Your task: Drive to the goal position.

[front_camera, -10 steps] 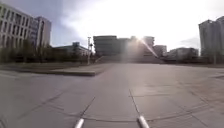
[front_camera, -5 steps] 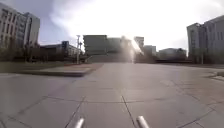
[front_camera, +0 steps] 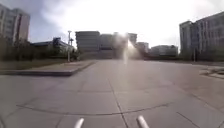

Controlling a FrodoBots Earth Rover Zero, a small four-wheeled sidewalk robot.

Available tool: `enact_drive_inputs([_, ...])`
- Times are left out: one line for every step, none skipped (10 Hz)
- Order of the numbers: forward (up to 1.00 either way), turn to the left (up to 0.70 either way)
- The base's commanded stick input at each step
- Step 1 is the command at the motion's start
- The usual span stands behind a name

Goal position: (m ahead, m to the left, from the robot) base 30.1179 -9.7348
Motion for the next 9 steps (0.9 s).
enact_drive_inputs([1.00, 0.00])
enact_drive_inputs([1.00, 0.00])
enact_drive_inputs([1.00, 0.00])
enact_drive_inputs([1.00, 0.00])
enact_drive_inputs([1.00, 0.00])
enact_drive_inputs([1.00, 0.00])
enact_drive_inputs([1.00, 0.00])
enact_drive_inputs([1.00, 0.00])
enact_drive_inputs([1.00, 0.00])
